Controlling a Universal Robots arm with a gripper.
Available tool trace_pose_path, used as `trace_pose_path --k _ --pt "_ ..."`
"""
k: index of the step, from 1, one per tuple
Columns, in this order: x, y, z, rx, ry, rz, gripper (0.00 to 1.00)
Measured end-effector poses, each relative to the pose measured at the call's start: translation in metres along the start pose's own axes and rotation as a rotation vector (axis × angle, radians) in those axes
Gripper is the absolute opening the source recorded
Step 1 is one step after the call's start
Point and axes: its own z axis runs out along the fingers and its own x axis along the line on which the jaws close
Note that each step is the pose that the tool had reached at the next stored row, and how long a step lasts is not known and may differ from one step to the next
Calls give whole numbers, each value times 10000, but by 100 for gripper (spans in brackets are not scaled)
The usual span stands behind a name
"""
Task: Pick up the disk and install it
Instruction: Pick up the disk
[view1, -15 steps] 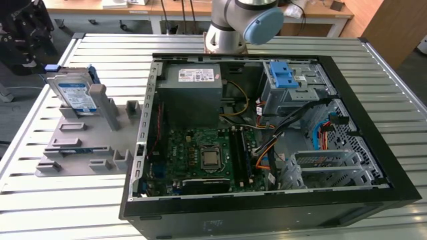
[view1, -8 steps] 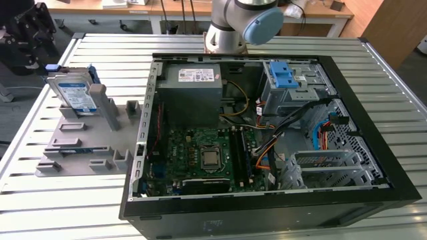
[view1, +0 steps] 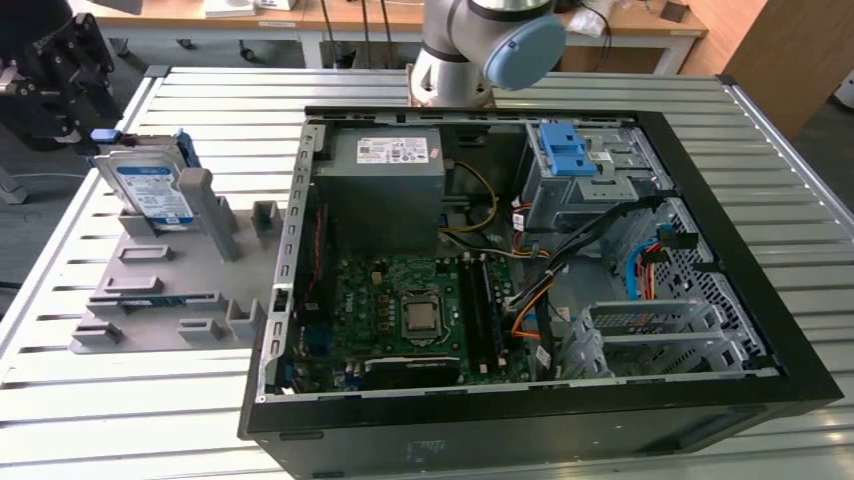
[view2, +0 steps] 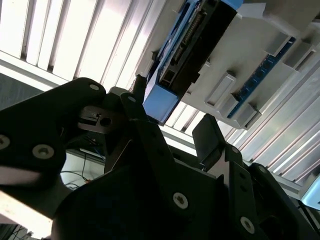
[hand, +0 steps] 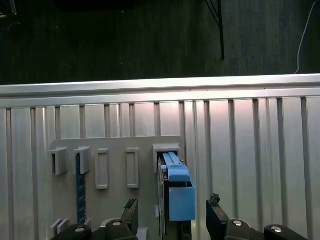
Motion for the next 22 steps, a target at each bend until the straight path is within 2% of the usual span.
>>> trace_pose_path --k 2,3,12,13,14,22 --pt "-3 17 31 62 -5 -1 65" --pt "-4 17 45 65 -6 -1 65" --pt "-7 18 197 64 -4 -2 63" --pt "-7 18 207 64 -4 -1 63" --pt "-8 18 215 64 -5 -2 56" --pt "-7 19 292 49 -3 -1 56"
